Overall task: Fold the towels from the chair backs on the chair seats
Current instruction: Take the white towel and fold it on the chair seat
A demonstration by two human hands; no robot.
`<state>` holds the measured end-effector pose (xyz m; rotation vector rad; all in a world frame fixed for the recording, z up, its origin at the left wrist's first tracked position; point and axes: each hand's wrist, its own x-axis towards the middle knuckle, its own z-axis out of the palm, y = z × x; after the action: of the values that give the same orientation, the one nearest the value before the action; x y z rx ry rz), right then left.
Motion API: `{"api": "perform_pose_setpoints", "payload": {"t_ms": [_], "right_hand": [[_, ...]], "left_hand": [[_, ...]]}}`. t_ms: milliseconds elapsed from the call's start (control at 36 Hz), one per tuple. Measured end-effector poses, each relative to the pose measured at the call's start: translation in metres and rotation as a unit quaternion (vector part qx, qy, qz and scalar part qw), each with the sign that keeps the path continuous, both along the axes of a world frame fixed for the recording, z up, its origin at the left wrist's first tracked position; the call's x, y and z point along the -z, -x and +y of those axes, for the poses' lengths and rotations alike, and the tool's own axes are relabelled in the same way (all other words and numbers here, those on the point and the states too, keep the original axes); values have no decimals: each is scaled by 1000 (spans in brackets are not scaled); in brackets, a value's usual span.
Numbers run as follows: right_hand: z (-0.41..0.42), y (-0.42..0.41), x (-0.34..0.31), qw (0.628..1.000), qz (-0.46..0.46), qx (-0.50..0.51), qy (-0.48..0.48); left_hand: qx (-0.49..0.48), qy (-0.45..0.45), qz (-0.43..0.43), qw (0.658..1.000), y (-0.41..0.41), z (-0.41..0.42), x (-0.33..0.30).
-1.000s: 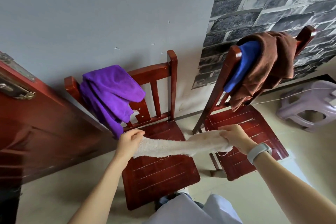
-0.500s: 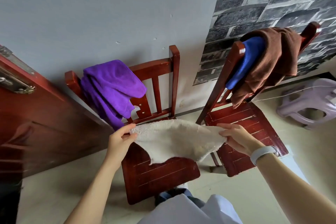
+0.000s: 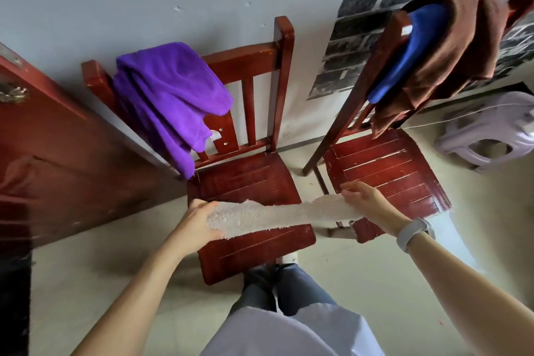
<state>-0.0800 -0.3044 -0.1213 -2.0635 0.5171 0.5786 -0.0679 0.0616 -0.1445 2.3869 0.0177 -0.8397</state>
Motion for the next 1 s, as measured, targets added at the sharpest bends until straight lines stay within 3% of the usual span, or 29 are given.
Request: {"api": "perform_pose_setpoints", "payload": {"t_ms": [167, 278, 333, 444, 611, 750, 889, 1000], "right_hand": [[-4, 2, 1, 979, 126, -158, -16], [1, -3, 9, 917, 165, -332, 146], [2, -7, 16, 894, 103, -378, 216], [4, -24, 22, 915, -39, -316, 248], [13, -50, 8, 894, -198, -268, 299], [23, -56, -7, 881, -314, -247, 251], [31, -50, 9, 870, -341, -283, 214], [32, -36, 57, 883, -285, -303, 216]], "left_hand": [[-12, -30, -24, 999, 14, -1, 15], [-78, -36, -92, 992, 22, -2, 19], [-117, -39, -149, 981, 26, -1, 19], [-166, -38, -241, 956, 29, -2, 13], [-240, -72, -360, 899, 25, 0, -15], [-289, -106, -439, 844, 21, 1, -31], [-268, -154, -482, 820, 34, 4, -10], [-230, -180, -440, 849, 55, 5, 34]]}}
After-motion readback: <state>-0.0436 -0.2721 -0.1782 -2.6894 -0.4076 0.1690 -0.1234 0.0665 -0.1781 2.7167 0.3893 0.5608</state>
